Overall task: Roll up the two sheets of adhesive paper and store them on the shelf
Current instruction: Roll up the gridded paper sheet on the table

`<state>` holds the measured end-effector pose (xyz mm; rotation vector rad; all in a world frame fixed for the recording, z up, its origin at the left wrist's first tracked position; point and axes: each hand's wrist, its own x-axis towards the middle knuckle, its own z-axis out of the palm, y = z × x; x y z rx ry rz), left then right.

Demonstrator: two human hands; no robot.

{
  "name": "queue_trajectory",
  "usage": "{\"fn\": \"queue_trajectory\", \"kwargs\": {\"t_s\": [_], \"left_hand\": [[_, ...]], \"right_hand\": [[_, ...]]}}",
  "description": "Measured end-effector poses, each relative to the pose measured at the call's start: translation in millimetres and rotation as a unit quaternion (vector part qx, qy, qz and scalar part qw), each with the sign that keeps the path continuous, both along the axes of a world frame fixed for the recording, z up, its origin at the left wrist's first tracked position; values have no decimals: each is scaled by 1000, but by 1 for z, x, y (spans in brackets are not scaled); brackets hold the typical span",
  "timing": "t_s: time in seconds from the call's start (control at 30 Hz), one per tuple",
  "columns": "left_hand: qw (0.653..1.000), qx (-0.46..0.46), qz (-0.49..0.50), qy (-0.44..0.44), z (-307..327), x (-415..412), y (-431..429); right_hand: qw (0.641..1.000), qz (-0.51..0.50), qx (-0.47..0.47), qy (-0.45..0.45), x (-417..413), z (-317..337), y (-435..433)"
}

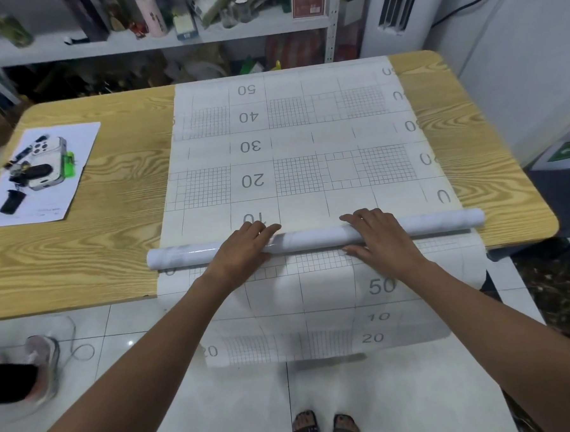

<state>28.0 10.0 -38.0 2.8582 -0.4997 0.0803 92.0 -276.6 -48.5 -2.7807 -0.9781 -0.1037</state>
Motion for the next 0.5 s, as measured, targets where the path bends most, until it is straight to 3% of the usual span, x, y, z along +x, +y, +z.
{"fn": "queue_trajectory", "kwargs": {"t_s": [0.5], "left_hand": [[1000, -12, -18, 13, -7, -6, 3]], "right_hand": [[1000, -2, -9, 18, -5, -1, -3]]}}
